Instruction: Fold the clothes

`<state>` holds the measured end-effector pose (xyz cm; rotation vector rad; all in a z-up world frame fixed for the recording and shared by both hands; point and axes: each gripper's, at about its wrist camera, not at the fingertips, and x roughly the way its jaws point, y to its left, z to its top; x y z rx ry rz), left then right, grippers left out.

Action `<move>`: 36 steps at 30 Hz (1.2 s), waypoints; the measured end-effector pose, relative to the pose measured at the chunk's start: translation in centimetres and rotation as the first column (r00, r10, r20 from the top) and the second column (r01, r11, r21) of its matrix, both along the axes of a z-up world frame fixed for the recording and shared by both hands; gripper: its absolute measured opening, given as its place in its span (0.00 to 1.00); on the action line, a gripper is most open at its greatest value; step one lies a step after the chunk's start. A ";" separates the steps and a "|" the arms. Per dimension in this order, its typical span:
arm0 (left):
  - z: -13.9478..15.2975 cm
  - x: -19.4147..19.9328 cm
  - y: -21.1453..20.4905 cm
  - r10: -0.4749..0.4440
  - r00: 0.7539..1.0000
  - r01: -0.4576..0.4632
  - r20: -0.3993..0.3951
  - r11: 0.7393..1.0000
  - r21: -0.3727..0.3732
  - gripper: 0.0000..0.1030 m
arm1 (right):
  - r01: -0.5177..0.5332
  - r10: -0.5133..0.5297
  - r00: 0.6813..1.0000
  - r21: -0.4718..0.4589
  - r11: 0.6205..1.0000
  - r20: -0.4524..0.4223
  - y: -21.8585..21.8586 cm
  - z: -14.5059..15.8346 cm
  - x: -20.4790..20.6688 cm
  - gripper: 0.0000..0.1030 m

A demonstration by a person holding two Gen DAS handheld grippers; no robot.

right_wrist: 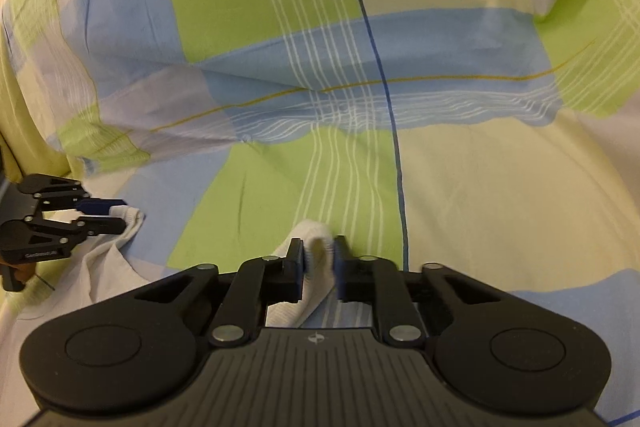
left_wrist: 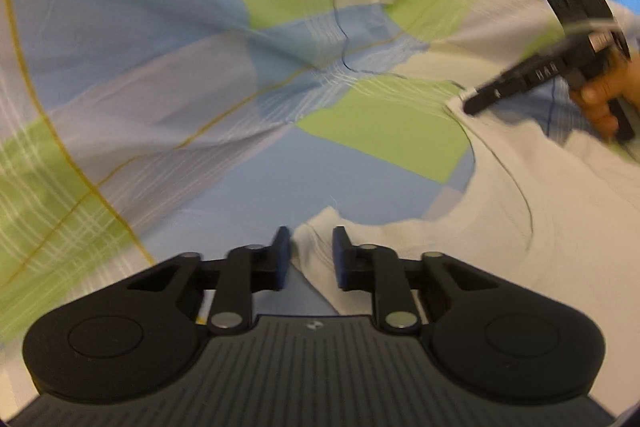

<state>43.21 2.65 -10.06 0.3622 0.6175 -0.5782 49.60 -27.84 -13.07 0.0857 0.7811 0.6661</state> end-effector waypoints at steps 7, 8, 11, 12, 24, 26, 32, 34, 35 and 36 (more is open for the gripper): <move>2.2 -3.3 1.1 0.206 0.965 -0.205 0.163 0.979 -0.024 0.02 | -0.090 0.082 0.988 0.060 0.994 0.132 2.6 3.4 -0.6 0.06; 1.7 -3.1 0.9 0.222 0.963 -0.223 0.153 0.975 -0.011 0.02 | -0.085 0.078 0.987 0.039 0.996 0.141 3.1 3.5 -0.3 0.06; -0.2 -1.6 0.2 0.262 0.962 -0.265 0.080 0.963 0.040 0.02 | -0.064 0.066 0.994 -0.029 0.998 0.084 4.2 1.9 1.3 0.07; -0.4 -1.4 0.3 0.275 0.959 -0.278 0.074 0.960 0.034 0.03 | -0.062 0.066 0.995 -0.052 0.997 0.069 4.5 1.4 1.5 0.07; 1.8 -4.9 4.1 0.418 0.907 -0.413 0.050 0.907 -0.079 0.12 | 0.159 -0.160 0.987 0.064 0.985 0.015 -4.4 2.7 -5.7 0.30; 2.1 -6.8 4.2 0.402 0.915 -0.400 0.026 0.914 -0.072 0.15 | 0.166 -0.165 0.986 0.073 0.983 -0.015 -6.0 2.7 -8.7 0.30; 2.2 -13.5 4.6 0.350 0.931 -0.361 -0.109 0.925 -0.114 0.27 | 0.156 -0.146 0.983 0.087 0.984 -0.112 -8.2 1.7 -14.7 0.30; 1.6 -14.6 4.5 0.343 0.928 -0.362 -0.147 0.924 -0.125 0.27 | 0.143 -0.129 0.982 0.103 0.984 -0.135 -8.1 1.3 -14.5 0.27; 1.2 -14.9 4.3 0.345 0.924 -0.367 -0.164 0.921 -0.131 0.27 | 0.135 -0.118 0.982 0.114 0.984 -0.147 -8.0 1.1 -14.3 0.05; 1.1 -15.2 4.1 0.345 0.925 -0.366 -0.161 0.922 -0.128 0.27 | 0.132 -0.115 0.982 0.104 0.986 -0.149 -7.8 1.1 -14.2 0.03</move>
